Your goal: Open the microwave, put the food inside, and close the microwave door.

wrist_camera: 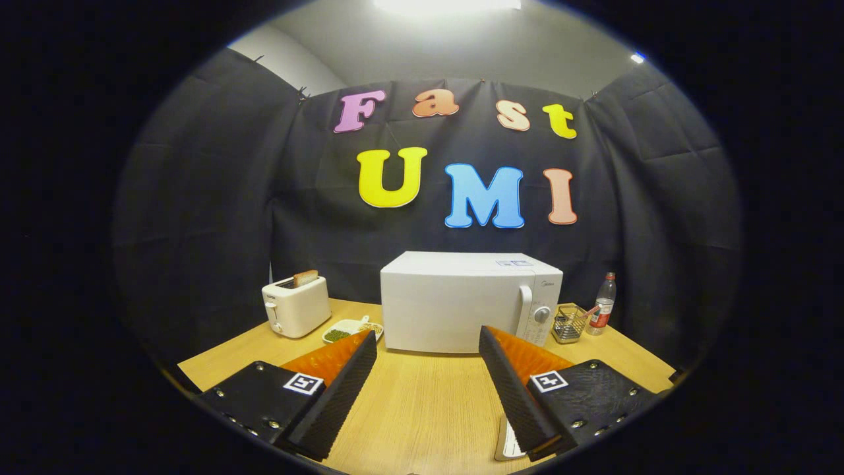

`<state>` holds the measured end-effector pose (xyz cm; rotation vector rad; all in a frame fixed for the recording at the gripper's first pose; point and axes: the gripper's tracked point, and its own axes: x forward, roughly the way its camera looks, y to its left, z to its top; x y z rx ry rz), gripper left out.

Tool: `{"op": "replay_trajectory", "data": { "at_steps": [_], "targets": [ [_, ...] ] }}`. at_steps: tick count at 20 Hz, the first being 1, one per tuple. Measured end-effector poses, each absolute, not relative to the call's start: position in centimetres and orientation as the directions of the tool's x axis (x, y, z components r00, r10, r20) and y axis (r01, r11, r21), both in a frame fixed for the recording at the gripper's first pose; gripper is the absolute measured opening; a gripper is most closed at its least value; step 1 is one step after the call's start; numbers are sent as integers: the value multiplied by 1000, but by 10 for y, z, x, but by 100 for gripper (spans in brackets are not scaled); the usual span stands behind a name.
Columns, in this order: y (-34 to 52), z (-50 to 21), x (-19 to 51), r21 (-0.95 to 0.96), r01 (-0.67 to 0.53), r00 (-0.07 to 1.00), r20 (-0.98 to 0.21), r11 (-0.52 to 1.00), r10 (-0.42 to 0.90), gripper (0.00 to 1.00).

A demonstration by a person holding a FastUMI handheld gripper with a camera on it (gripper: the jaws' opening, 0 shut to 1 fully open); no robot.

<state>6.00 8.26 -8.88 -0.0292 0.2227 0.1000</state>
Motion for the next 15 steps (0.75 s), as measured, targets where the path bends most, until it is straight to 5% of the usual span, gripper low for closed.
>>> {"op": "replay_trajectory", "data": {
  "at_steps": [15],
  "targets": [
    [112,-69,58,-5,-142,972,-191,990,138,99]
  ]
}}
